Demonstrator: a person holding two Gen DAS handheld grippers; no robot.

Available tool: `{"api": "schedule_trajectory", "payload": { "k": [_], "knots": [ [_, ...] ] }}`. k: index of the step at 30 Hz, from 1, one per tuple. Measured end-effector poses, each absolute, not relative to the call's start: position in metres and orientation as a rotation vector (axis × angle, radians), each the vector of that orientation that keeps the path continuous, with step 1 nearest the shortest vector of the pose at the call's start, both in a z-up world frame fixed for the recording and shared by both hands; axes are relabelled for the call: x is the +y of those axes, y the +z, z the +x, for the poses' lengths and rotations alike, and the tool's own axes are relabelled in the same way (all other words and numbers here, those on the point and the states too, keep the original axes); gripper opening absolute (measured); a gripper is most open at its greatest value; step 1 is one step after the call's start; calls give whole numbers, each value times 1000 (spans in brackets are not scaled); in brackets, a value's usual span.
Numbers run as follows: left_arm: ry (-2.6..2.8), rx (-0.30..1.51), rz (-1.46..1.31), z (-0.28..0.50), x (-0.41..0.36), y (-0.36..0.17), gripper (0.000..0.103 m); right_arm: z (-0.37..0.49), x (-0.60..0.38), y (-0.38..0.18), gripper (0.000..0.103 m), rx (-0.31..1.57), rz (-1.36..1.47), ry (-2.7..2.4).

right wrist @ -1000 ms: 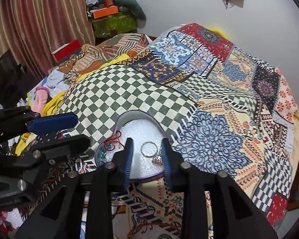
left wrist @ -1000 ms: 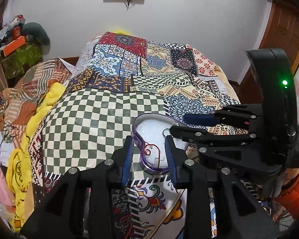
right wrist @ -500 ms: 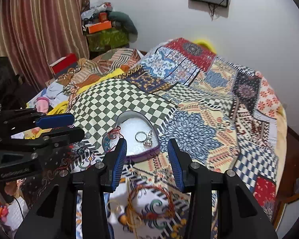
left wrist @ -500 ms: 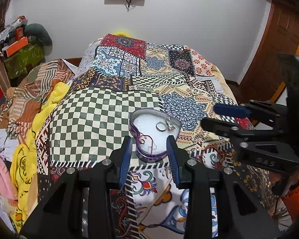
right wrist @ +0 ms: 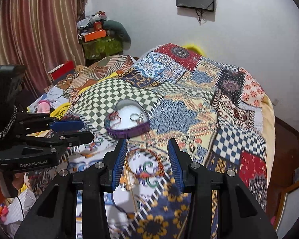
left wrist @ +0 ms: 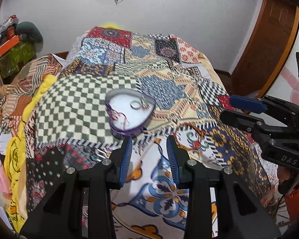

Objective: Organize jewelry
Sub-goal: 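Withdraw both grippers from the tin toward the remaining gold rings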

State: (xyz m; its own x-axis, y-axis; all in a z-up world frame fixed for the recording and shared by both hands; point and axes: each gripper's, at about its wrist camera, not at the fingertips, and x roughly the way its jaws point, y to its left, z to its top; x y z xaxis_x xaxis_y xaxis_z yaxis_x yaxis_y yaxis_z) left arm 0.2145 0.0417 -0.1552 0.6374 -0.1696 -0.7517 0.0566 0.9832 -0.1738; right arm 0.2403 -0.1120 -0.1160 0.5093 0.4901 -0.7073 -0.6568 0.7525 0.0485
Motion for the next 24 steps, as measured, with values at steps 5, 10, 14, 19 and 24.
{"api": "schedule_trajectory", "payload": {
  "k": [5,10,14,19,24],
  "knots": [
    [-150,906,-146,210,34,-168,35,235,-125,-131,39,805,-223,690],
    [-156,926,-136,204,29,-180,35,233,-122,-153,39,871,-218,703],
    [-141,920,-108,196,28,-186,35,230,-115,-168,39,908,-219,731],
    [-138,899,-95,188,28,-191,35,227,-102,-176,39,923,-239,750],
    [-161,888,-98,185,27,-192,35,226,-93,-181,39,932,-269,758]
  ]
}}
